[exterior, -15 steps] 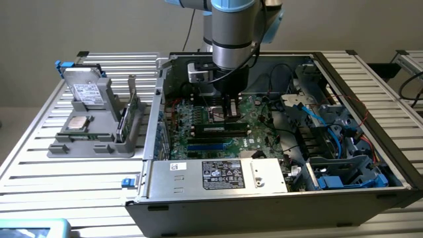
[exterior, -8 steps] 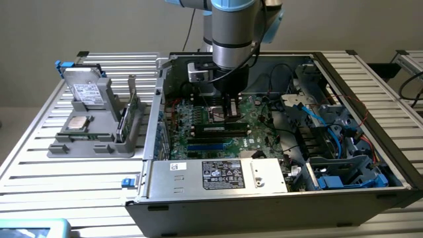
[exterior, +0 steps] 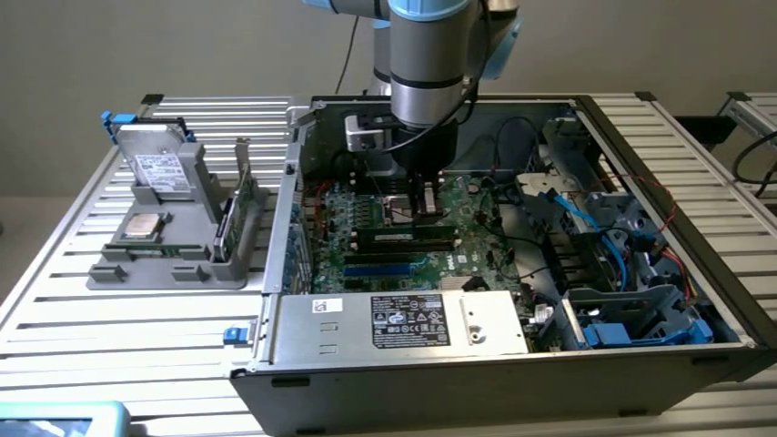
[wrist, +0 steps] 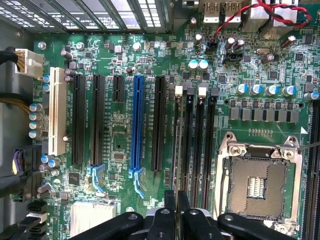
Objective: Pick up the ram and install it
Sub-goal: 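Insert the ram into the slot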
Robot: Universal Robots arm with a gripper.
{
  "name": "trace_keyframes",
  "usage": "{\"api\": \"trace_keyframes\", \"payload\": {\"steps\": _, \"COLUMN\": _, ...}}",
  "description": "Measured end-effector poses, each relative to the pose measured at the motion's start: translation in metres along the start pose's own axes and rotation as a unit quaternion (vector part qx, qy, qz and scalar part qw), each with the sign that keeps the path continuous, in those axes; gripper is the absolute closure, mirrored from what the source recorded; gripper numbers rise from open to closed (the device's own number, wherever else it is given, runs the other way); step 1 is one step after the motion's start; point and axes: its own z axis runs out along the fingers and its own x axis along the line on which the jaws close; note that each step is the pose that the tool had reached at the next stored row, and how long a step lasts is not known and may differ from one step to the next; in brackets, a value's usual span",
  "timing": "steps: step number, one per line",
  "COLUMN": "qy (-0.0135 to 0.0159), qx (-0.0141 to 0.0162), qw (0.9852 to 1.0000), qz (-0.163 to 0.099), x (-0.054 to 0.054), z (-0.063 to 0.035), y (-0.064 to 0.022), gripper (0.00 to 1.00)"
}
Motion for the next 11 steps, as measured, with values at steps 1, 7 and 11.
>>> {"api": "trace_keyframes", "payload": {"steps": 1, "qy": 0.0002, "qx": 0.0000, "qw": 1.0000, "qz": 0.000, "x": 0.0000, "z": 0.0000, "y": 0.0000, "gripper": 0.87}}
{"api": "trace_keyframes", "payload": {"steps": 7, "qy": 0.0009, "qx": 0.0000, "qw": 1.0000, "qz": 0.000, "x": 0.0004, "z": -0.0001, "y": 0.0000, "gripper": 0.87}}
{"api": "trace_keyframes", "payload": {"steps": 11, "qy": 0.0015, "qx": 0.0003, "qw": 1.0000, "qz": 0.000, "x": 0.0004, "z": 0.0000, "y": 0.0000, "gripper": 0.87}}
